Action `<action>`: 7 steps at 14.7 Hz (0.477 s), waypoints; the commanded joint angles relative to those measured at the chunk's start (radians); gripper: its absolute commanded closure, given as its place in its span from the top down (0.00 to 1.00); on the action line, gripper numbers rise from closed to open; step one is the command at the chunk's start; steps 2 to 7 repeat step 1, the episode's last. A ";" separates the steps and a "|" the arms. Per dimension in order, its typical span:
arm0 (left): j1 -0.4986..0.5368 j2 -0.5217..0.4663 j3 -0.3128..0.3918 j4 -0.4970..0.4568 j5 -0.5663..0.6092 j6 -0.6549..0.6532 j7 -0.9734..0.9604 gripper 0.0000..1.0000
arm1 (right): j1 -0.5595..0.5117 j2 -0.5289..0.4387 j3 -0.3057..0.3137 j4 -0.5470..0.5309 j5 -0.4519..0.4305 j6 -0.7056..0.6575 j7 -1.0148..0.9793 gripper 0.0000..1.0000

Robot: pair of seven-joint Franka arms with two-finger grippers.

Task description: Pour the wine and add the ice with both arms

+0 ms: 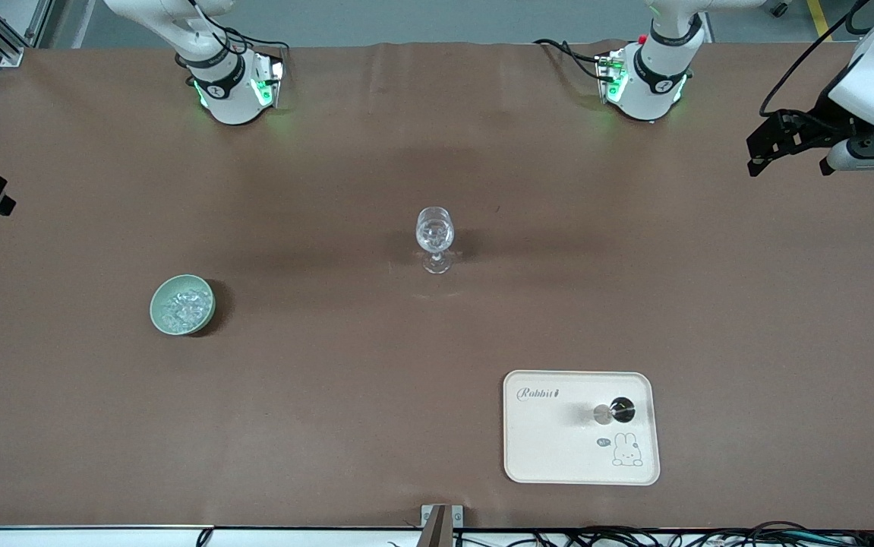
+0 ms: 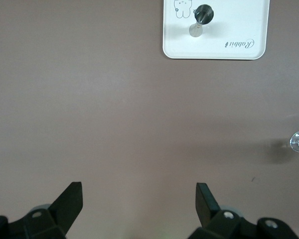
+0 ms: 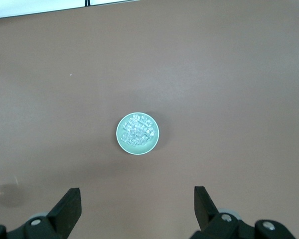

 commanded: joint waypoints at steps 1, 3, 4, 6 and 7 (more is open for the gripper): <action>-0.003 0.021 -0.001 0.037 0.017 -0.030 0.010 1.00 | -0.029 -0.020 0.024 -0.023 0.011 0.002 -0.009 1.00; -0.003 0.021 -0.001 0.037 0.017 -0.030 0.010 1.00 | -0.029 -0.020 0.024 -0.023 0.011 0.002 -0.009 1.00; -0.003 0.021 -0.001 0.037 0.017 -0.030 0.010 1.00 | -0.029 -0.020 0.024 -0.023 0.011 0.002 -0.009 1.00; -0.003 0.021 -0.001 0.037 0.017 -0.030 0.010 1.00 | -0.029 -0.020 0.024 -0.023 0.011 0.002 -0.009 1.00; -0.003 0.021 -0.001 0.037 0.017 -0.030 0.010 1.00 | -0.029 -0.020 0.024 -0.023 0.011 0.002 -0.009 1.00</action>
